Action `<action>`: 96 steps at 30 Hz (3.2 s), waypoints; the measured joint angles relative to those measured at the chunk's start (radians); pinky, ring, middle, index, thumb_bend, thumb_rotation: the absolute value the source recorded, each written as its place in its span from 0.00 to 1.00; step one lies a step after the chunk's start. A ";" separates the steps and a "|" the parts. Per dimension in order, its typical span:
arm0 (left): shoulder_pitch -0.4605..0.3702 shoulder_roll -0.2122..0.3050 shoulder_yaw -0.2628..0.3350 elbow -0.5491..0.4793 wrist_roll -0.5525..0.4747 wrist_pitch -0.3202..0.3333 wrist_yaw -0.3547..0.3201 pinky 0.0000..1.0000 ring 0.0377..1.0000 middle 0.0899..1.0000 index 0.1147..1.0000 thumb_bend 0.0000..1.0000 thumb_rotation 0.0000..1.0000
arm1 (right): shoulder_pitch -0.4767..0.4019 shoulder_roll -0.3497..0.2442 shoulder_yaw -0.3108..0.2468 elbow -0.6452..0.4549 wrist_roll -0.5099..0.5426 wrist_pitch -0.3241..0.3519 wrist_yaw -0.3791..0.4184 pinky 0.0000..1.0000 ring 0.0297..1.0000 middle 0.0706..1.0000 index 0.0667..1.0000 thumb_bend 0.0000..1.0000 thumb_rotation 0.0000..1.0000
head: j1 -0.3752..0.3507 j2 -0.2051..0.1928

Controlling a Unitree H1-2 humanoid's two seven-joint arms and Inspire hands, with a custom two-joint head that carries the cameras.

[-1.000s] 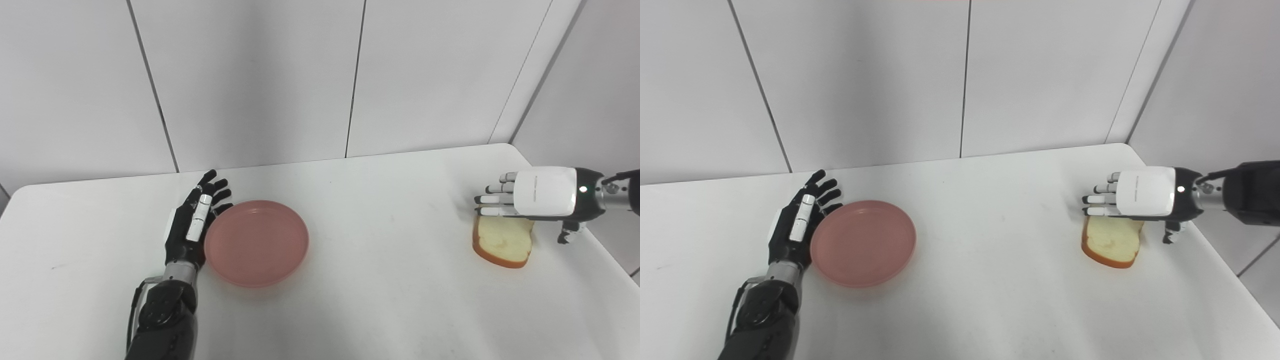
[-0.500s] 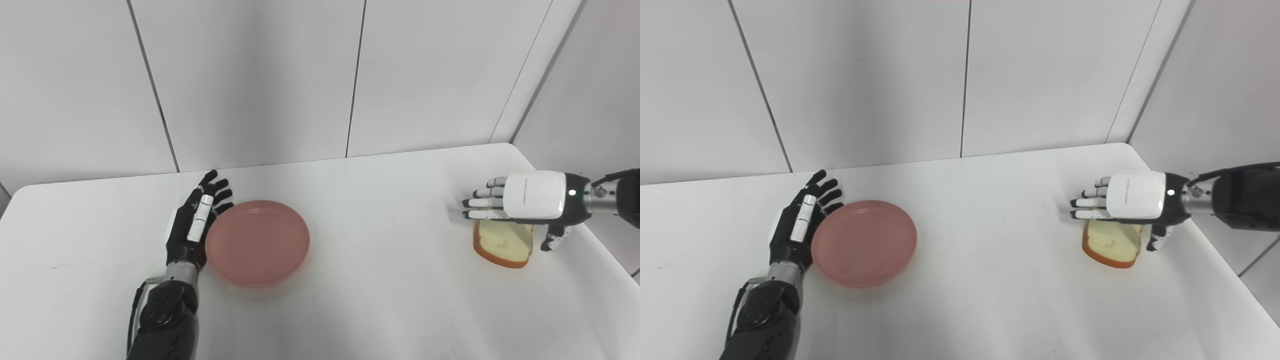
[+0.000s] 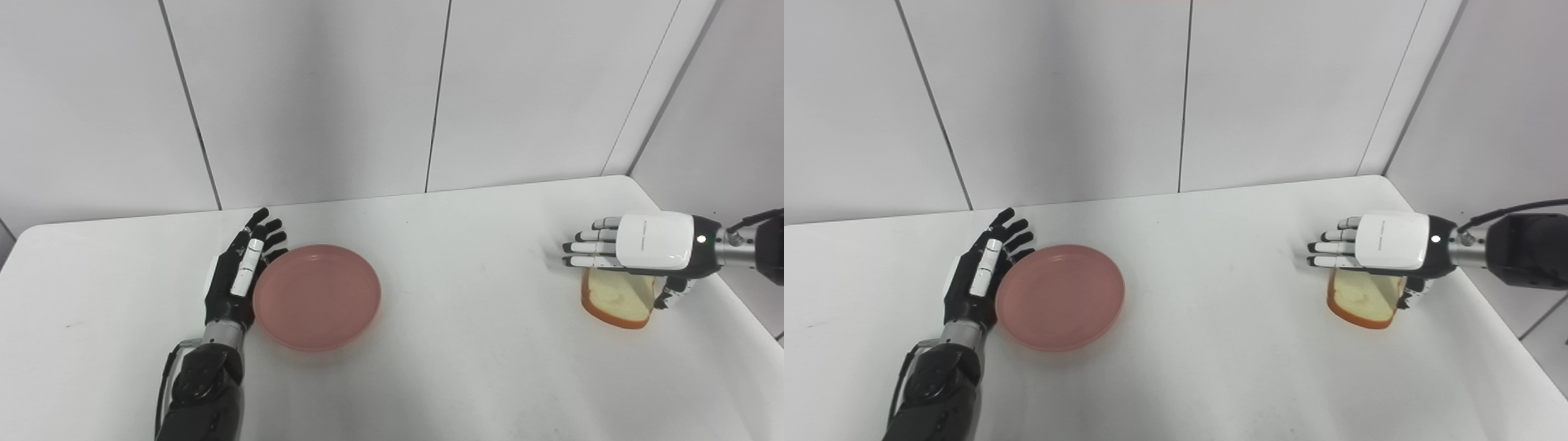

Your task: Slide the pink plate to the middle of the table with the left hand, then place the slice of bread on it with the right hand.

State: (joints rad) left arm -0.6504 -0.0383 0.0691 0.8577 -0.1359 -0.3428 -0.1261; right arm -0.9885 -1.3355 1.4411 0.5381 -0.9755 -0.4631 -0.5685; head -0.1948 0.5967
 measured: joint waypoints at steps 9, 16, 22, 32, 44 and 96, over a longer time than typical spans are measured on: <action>0.006 0.000 -0.001 -0.013 0.001 0.008 -0.002 0.71 0.79 0.81 0.82 0.79 0.73 | -0.005 0.001 0.003 0.000 0.011 0.000 0.082 0.83 0.91 1.00 1.00 1.00 0.41 | 0.002 0.003; 0.006 0.000 -0.001 -0.013 0.001 0.008 -0.002 0.71 0.79 0.81 0.83 0.81 0.74 | -0.013 0.002 0.021 0.017 0.022 0.000 0.081 0.82 0.91 1.00 1.00 1.00 0.40 | 0.006 0.003; 0.006 0.001 0.000 -0.014 0.000 0.008 -0.006 0.73 0.79 0.82 0.82 0.80 0.73 | -0.013 0.004 0.021 0.016 0.030 0.000 0.107 0.83 0.91 1.00 1.00 1.00 0.39 | 0.008 0.006; 0.020 0.001 -0.004 -0.037 0.001 0.018 -0.006 0.73 0.80 0.82 0.83 0.80 0.73 | 0.004 0.012 0.003 0.019 0.015 0.000 0.118 0.81 0.89 0.99 1.00 1.00 0.42 | 0.020 0.014; 0.034 0.002 -0.005 -0.064 0.001 0.035 -0.008 0.72 0.79 0.82 0.82 0.81 0.72 | 0.054 0.044 -0.043 0.072 -0.019 0.000 0.049 0.83 0.88 0.96 0.96 1.00 0.42 | 0.029 0.025; 0.046 0.003 -0.029 -0.084 0.024 0.045 0.014 0.72 0.78 0.81 0.81 0.80 0.75 | 0.189 0.108 -0.258 -0.051 0.044 0.000 -0.027 0.43 0.45 0.42 0.49 0.53 0.00 | 0.037 0.032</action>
State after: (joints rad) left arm -0.6039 -0.0353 0.0404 0.7741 -0.1120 -0.2979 -0.1119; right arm -0.7997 -1.2279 1.1833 0.4866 -0.9317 -0.4631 -0.5954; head -0.1580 0.6289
